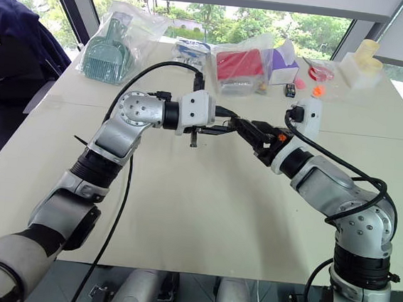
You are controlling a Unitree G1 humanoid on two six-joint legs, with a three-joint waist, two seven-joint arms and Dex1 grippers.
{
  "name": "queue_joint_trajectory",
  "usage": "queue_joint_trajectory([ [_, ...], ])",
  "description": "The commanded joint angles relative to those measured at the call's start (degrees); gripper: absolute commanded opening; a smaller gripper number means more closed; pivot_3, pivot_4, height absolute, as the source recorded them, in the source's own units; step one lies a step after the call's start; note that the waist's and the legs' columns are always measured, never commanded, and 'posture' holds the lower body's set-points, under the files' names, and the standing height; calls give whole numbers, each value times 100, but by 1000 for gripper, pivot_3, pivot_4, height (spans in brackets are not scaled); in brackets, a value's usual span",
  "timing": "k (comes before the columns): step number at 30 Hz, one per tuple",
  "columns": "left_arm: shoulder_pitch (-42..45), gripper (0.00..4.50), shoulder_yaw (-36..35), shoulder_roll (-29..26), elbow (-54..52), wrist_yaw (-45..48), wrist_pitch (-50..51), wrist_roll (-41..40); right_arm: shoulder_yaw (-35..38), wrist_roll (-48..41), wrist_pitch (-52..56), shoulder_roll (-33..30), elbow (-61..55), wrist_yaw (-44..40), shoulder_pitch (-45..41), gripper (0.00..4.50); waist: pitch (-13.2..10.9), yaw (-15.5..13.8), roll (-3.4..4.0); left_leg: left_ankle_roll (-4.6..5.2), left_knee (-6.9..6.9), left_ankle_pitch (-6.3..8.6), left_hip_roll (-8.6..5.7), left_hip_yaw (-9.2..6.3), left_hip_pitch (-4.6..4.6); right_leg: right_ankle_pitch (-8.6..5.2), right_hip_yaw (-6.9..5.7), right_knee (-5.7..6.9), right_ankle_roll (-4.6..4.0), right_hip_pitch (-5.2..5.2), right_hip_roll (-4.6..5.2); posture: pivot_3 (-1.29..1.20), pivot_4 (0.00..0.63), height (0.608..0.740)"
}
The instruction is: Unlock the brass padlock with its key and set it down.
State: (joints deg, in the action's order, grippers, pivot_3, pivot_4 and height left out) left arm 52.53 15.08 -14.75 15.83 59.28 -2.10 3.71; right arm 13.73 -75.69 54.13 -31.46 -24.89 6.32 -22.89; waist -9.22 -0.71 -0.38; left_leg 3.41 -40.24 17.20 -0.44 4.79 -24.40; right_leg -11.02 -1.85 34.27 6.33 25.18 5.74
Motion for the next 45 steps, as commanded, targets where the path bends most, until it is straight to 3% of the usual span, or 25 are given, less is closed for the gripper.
queue_joint_trajectory([
  [1,83,710,26,-36,-195,-52,-93,-91,135,-165,-103,39,-47,2,-45,1719,0,0,0,0,0,0,0,0,0,0,0,0,0,0,0,0,150,740],
  [4,86,710,35,-48,-206,-53,-100,-94,116,-220,-94,45,-46,15,-39,102,0,1,0,0,0,0,1,0,0,0,0,0,0,0,-1,0,150,740],
  [5,88,710,45,-56,-208,-57,-125,-88,103,-236,-95,51,-49,22,-35,39,0,-1,0,0,0,0,1,0,0,0,0,0,0,0,-1,0,150,740],
  [15,86,710,178,-193,-142,-362,-816,166,91,-413,-176,362,53,500,11,39,0,4,0,0,0,0,1,0,0,0,1,0,0,0,-1,0,150,740],
  [25,-54,710,177,-206,101,-1645,-2360,903,116,-983,-827,1423,320,1862,48,39,1,5,1,-3,0,-2,3,0,1,0,0,2,1,0,-2,0,150,740],
  [36,-36,710,280,-326,245,-3335,-3443,2225,224,-1948,-1784,2097,630,3247,37,39,1,10,2,-5,3,-3,3,2,2,6,0,2,10,-2,-3,0,150,740],
  [41,26,710,301,-349,373,-3655,-3438,2458,97,-2122,-1965,2122,600,3409,57,39,1,10,3,-6,3,-4,5,3,2,7,0,2,11,-2,-4,0,150,740],
  [45,59,710,340,-361,705,-3166,-3301,2060,-71,-1230,-1627,1298,306,2523,39,39,1,2,4,-6,3,-4,6,6,2,7,0,2,11,-1,-5,0,150,740],
])
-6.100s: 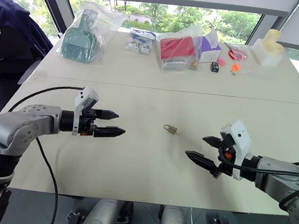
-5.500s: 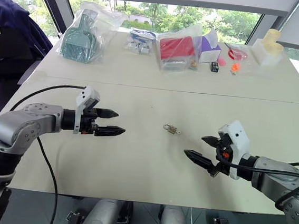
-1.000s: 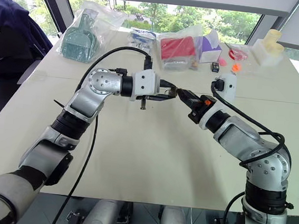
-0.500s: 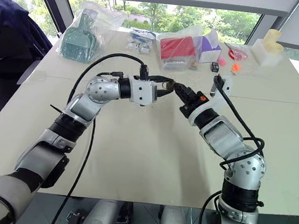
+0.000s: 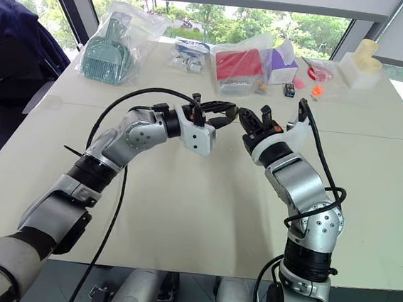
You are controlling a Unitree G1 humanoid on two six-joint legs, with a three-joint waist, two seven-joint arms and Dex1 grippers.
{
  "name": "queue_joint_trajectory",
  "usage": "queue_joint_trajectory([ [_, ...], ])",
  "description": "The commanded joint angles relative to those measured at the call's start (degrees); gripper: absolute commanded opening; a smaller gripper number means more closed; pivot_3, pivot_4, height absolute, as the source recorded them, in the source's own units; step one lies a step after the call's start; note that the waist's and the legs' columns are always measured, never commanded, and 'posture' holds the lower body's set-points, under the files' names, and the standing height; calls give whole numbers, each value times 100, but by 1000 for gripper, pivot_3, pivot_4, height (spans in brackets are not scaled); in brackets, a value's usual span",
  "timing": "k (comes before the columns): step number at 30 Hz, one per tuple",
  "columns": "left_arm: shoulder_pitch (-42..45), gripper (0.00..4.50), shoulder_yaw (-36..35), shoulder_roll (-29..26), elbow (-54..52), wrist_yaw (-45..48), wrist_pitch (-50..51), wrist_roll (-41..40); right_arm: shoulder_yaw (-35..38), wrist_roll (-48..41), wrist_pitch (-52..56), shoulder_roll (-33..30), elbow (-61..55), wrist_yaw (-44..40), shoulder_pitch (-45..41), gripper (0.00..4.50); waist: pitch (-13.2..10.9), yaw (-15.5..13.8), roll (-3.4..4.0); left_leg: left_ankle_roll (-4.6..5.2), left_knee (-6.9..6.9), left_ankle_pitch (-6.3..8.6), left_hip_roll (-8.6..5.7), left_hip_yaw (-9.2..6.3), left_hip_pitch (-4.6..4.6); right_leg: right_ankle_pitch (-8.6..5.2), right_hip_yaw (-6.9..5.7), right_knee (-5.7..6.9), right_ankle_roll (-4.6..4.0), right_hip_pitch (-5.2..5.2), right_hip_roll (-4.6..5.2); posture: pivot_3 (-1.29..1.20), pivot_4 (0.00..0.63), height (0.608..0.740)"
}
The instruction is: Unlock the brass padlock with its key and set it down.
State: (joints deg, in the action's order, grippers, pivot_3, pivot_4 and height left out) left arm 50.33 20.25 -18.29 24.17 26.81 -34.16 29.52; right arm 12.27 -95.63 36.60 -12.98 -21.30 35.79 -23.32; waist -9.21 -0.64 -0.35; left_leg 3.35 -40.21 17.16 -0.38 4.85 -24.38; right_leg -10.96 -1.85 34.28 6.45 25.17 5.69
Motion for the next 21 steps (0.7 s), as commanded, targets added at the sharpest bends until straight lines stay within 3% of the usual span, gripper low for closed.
queue_joint_trajectory([
  [1,314,710,-169,-23,-46,209,-114,-617,65,988,207,-845,-145,-821,105,39,0,-6,0,0,0,0,0,1,0,0,0,0,0,0,0,0,150,740],
  [7,545,710,-133,-125,272,354,-266,-834,60,1509,719,-2204,-382,-2766,325,2863,0,7,0,2,1,1,0,1,0,0,1,-6,0,0,1,0,150,740],
  [11,564,710,-115,-138,332,344,-397,-901,6,1814,817,-2376,-335,-3147,384,2863,0,7,0,1,5,0,9,2,6,0,2,-3,0,0,-7,0,150,740],
  [21,280,710,10,-132,-114,624,-528,-1033,-197,2112,954,-2075,-308,-3547,63,2863,0,-11,0,-4,4,-2,9,2,5,0,1,-3,1,-1,-7,0,150,740],
])
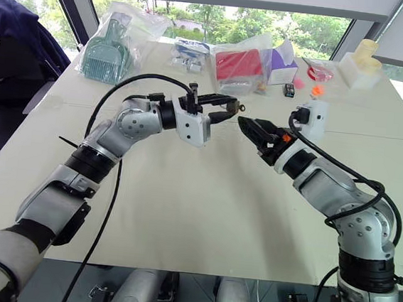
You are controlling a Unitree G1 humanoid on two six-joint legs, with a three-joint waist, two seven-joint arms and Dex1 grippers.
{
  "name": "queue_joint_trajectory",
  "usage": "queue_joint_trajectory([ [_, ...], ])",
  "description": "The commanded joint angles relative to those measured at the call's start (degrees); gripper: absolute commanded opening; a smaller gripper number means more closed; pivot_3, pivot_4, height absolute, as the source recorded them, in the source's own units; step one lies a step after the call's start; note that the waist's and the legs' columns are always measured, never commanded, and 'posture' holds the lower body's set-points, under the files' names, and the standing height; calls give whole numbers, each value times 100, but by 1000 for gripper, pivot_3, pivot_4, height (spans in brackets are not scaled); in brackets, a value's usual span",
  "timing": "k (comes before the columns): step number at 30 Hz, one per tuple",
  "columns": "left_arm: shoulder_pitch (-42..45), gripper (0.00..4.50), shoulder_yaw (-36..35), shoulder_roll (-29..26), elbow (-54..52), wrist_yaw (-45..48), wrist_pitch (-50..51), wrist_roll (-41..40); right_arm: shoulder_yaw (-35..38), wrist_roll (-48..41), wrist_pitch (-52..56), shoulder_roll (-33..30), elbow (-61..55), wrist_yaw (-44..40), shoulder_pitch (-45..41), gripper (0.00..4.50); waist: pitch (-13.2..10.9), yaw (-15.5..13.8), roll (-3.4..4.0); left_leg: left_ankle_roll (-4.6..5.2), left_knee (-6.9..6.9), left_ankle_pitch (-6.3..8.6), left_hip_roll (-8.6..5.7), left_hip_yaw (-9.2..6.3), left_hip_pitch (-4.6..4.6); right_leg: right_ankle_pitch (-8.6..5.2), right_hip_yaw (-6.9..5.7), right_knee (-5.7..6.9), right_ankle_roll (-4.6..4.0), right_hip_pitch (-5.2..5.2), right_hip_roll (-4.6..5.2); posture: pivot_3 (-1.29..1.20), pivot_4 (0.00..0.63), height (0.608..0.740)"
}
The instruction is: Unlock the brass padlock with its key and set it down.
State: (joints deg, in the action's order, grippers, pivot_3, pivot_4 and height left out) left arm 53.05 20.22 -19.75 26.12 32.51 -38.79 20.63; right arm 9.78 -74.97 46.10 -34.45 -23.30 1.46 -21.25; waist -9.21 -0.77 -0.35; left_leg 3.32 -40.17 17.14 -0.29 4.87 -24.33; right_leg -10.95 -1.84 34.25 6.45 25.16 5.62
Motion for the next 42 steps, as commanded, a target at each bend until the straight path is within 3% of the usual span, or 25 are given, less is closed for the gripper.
queue_joint_trajectory([
  [1,-15,710,25,15,-342,76,-63,-145,41,59,15,96,-98,-135,-168,2863,0,3,0,0,0,0,0,0,0,0,0,0,0,0,0,0,150,740],
  [8,-98,710,65,21,-537,186,-27,-212,-5,159,129,260,-42,-197,-328,2863,0,4,0,-1,0,0,0,0,1,0,0,1,0,0,0,0,150,740],
  [11,-113,710,54,15,-582,205,0,-247,-36,269,172,327,-16,-196,-333,2021,0,5,0,-1,0,0,0,0,0,0,0,1,0,0,0,0,150,740],
  [15,-132,710,34,1,-617,236,30,-269,-25,337,240,395,-17,-198,-316,26,0,6,0,-2,0,-1,0,1,1,0,0,2,0,0,-1,0,150,740],
  [18,-148,710,26,1,-634,274,51,-289,-16,373,292,442,-8,-192,-320,10,0,4,0,-2,0,-1,-1,0,0,0,0,1,0,0,0,0,150,740],
  [25,-202,4267,-20,-28,-608,894,553,-905,52,467,365,521,70,-118,-321,10,0,7,0,-2,0,-1,0,0,1,0,0,1,0,1,-1,0,150,740],
  [26,-200,4425,-40,-29,-598,936,613,-957,60,479,371,522,78,-122,-322,10,0,8,0,-2,0,-1,0,1,1,0,0,1,0,0,-1,0,150,740],
  [30,-282,4425,-561,-103,-820,2072,2996,-2562,170,590,370,434,120,-173,-259,10,0,26,0,-3,0,-2,0,0,1,0,0,3,0,1,-1,0,150,740],
  [33,-145,4425,-870,-87,-967,2300,4291,-3154,251,607,390,411,142,-228,-238,10,0,32,0,-6,0,-3,0,-2,1,0,0,4,1,2,-4,0,150,740],
  [37,140,4425,-1156,163,-696,2208,4877,-3431,298,578,425,418,162,-292,-297,10,0,-6,0,-6,-1,-3,-2,-4,0,-1,0,3,1,0,-5,0,150,740],
  [42,235,4425,-1129,451,-471,2255,4874,-3401,288,526,500,430,140,-321,-409,10,0,13,0,-5,-5,-3,-5,-7,1,0,0,0,2,-9,-5,0,150,740],
])
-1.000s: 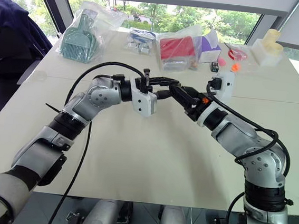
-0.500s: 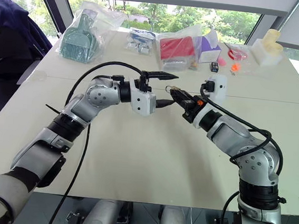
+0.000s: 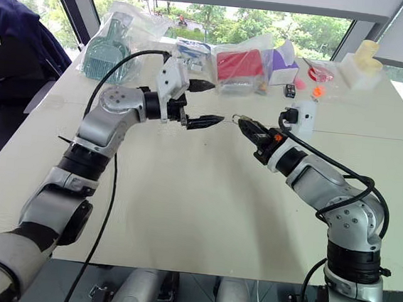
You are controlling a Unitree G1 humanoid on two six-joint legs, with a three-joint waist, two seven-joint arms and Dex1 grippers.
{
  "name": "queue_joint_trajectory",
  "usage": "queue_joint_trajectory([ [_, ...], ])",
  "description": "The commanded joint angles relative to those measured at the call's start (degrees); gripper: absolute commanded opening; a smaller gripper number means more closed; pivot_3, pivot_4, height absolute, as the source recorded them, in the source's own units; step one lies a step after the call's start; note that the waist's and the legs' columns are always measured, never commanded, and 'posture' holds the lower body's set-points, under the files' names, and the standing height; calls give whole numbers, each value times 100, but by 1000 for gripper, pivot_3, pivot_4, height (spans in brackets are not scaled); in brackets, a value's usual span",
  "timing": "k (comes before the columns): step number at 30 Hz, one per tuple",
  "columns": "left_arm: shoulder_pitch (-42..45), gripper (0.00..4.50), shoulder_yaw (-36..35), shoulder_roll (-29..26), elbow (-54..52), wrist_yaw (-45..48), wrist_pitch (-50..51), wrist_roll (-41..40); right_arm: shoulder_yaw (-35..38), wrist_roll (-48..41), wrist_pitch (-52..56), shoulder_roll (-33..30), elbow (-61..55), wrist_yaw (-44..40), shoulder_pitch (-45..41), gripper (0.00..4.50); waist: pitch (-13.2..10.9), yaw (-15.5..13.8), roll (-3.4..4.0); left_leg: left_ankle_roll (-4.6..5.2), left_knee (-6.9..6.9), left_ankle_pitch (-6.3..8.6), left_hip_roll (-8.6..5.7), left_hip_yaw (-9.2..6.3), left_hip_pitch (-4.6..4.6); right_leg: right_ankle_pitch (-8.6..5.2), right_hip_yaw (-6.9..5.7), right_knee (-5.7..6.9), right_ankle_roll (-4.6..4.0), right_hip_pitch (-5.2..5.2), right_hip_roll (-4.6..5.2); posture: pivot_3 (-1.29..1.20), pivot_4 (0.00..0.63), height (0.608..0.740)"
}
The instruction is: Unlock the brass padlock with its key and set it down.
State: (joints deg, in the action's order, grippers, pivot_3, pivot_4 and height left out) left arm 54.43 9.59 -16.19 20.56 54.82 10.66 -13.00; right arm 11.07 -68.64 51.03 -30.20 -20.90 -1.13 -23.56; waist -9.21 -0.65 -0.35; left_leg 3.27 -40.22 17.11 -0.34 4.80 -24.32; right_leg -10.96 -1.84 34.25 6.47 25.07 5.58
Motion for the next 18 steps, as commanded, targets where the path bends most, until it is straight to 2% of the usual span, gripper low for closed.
queue_joint_trajectory([
  [1,115,4425,-52,137,153,25,-118,-7,155,-123,19,12,-113,-54,-192,10,0,2,0,0,0,0,0,0,0,0,0,0,0,1,0,0,150,740],
  [18,588,4425,-81,418,1346,-3,-963,395,37,-558,171,157,-525,147,-18,10,0,-5,0,-1,2,0,2,-1,-1,0,-1,0,-1,5,1,0,150,740],
])
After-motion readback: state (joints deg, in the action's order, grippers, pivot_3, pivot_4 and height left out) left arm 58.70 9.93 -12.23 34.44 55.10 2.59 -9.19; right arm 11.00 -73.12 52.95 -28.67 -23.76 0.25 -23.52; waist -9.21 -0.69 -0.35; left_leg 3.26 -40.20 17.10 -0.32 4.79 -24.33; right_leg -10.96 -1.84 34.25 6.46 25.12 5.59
